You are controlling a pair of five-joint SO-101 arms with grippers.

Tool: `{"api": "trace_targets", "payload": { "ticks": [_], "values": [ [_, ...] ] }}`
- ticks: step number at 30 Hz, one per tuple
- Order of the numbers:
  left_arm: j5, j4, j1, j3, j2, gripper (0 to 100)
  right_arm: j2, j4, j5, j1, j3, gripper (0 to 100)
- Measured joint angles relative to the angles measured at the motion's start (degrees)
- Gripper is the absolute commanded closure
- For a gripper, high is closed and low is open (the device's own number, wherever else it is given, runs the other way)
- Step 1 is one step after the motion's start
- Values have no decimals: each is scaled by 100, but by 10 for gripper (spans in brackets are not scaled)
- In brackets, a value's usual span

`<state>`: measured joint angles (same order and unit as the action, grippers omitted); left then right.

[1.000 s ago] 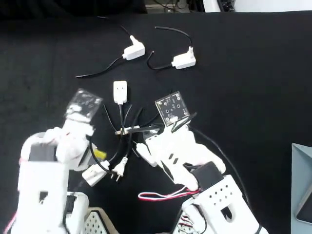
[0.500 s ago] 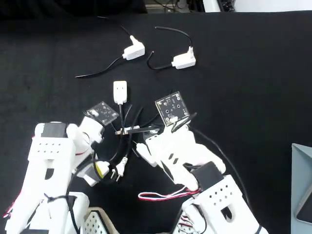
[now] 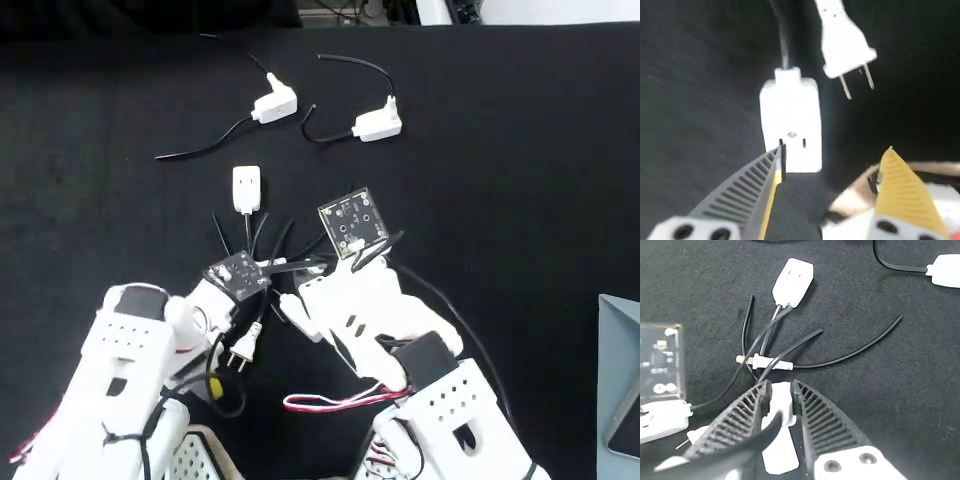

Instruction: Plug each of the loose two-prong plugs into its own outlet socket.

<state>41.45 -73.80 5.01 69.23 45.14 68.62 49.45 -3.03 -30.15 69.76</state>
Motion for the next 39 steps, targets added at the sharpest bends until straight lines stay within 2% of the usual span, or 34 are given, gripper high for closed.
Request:
{"api": "trace_targets", "payload": {
  "ticks": [5,9,14,21,24,26,33,35,39],
  "values": [
    [0,457,0,167,18,805,0,0,0,0,0,987],
    [0,862,-79,211,-18,818,0,0,0,0,0,987],
    [0,976,-422,220,-35,821,0,0,0,0,0,987],
    [0,1099,-870,193,-35,910,0,0,0,0,0,987],
    [-44,1380,-905,193,-35,911,0,0,0,0,0,987],
    [-334,1556,-897,193,-35,912,0,0,0,0,0,987],
    [-1160,2145,-167,193,-35,906,0,0,0,0,0,987],
    [-1275,2268,-88,193,-35,866,0,0,0,0,0,987],
    [-1327,2321,-202,193,-35,721,0,0,0,0,0,986]
  ]
}}
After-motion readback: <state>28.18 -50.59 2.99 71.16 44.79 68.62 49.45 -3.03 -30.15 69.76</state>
